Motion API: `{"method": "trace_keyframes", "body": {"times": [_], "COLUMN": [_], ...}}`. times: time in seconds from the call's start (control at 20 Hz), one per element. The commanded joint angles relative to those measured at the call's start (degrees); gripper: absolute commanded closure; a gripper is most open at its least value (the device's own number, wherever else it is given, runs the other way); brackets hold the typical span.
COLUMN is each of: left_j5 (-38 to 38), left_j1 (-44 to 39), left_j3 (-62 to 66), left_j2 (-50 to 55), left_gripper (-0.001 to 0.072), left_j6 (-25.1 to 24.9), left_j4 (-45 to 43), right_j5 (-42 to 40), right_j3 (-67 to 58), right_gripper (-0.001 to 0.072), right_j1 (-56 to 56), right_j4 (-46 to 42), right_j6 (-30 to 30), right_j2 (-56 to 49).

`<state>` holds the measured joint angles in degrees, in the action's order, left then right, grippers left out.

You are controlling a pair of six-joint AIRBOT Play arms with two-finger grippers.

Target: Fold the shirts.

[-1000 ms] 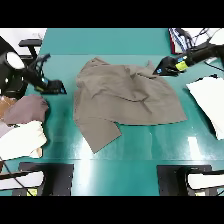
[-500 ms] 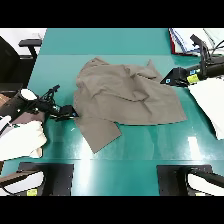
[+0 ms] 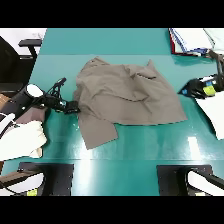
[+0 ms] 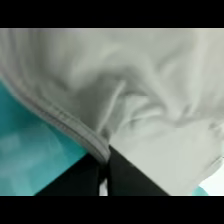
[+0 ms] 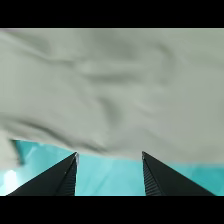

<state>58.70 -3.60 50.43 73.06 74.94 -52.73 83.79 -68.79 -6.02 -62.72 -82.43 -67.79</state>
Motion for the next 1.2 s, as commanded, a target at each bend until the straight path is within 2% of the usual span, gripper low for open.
{"method": "trace_keyframes", "body": {"times": [0.0,0.1,0.25,0.3,0.4,0.65,0.7,0.75,0.8,0.85,0.95,1.0,1.15], "left_j5": [3.4,3.8,3.8,3.8,3.7,3.3,3.3,3.3,3.5,3.5,3.9,3.9,3.5], "left_j1": [-0.2,-0.2,-0.2,-0.2,-0.2,-0.2,-0.2,-0.2,-0.2,-0.2,-0.2,-0.2,0.0], "left_j3": [5.3,6.6,6.7,6.7,6.7,6.7,6.7,6.7,6.7,6.7,6.7,6.7,8.7], "left_j2": [0.0,0.0,0.0,0.0,0.0,0.0,0.0,0.0,0.0,0.0,-0.2,-1.0,-7.9], "left_gripper": [0.068,0.068,0.068,0.068,0.068,0.068,0.0681,0.068,0.068,0.068,0.068,0.068,0.0681], "left_j6": [0.0,0.1,0.2,0.2,0.3,1.6,1.6,1.7,1.7,1.7,1.7,1.7,1.8], "left_j4": [-0.9,-0.8,-0.8,-0.8,-0.8,-0.9,-0.9,-0.9,-0.9,-0.8,-0.8,-0.9,-1.4], "right_j5": [-1.6,-2.9,-6.4,-8.6,-12.3,-19.6,-20.9,-21.7,-22.6,-23.2,-24.4,-24.6,-23.3], "right_j3": [11.6,19.3,26.8,28.4,30.2,27.3,26.4,25.5,24.8,24.2,23.3,22.7,17.9], "right_gripper": [0.0256,0.0192,0.0208,0.026,0.0279,0.0282,0.032,0.0424,0.045,0.0538,0.0663,0.0692,0.0692], "right_j1": [-11.7,-19.3,-25.9,-27.0,-27.1,-19.5,-17.7,-16.0,-14.4,-12.9,-10.2,-9.0,-7.0], "right_j4": [-2.3,-1.1,1.7,4.2,8.7,10.7,10.7,10.6,10.6,10.5,10.3,10.2,10.2], "right_j6": [-0.2,-0.1,1.8,2.7,4.7,4.9,4.9,4.9,4.9,4.9,4.9,5.0,5.9], "right_j2": [2.9,3.4,1.7,0.8,-1.2,-6.9,-7.6,-8.2,-8.7,-8.9,-8.2,-7.0,-0.5]}}
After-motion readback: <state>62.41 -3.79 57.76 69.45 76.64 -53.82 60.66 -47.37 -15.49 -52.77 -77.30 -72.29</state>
